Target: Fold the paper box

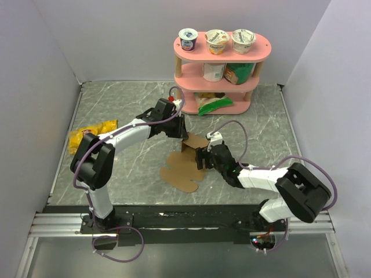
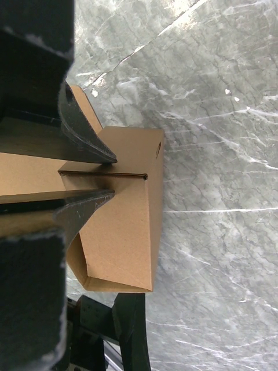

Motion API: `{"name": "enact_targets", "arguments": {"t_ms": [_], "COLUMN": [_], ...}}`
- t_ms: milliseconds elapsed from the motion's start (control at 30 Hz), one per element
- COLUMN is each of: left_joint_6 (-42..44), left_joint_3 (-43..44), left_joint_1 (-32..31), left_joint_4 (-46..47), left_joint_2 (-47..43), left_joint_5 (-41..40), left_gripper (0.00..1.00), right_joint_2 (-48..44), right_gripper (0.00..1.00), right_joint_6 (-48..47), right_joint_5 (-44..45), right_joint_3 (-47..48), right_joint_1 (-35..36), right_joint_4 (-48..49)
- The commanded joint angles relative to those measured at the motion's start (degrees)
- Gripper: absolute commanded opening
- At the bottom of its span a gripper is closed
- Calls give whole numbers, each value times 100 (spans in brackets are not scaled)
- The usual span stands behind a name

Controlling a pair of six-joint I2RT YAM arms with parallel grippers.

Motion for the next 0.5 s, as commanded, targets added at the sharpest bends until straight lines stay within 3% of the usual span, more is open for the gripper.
{"name": "enact_targets", "arguments": {"t_ms": [0, 300, 467], "left_joint_6": [157, 130, 148], "left_joint_3": [-32, -40, -32], "left_joint_1": [-65, -65, -65], "left_joint_4": [-473, -447, -456], "left_joint_2": [293, 276, 267], "left_joint_5": [-89, -18, -36], "left_gripper": [30, 30, 30], "right_joint_2": [286, 1015, 1297], "right_gripper": [87, 87, 78], "right_joint_6": [-88, 500, 606], "right_joint_5": [704, 2428, 2701], "right_joint_3": [289, 781, 878], "right_joint_1": [272, 704, 713], "right_joint_4": [674, 509, 639]}}
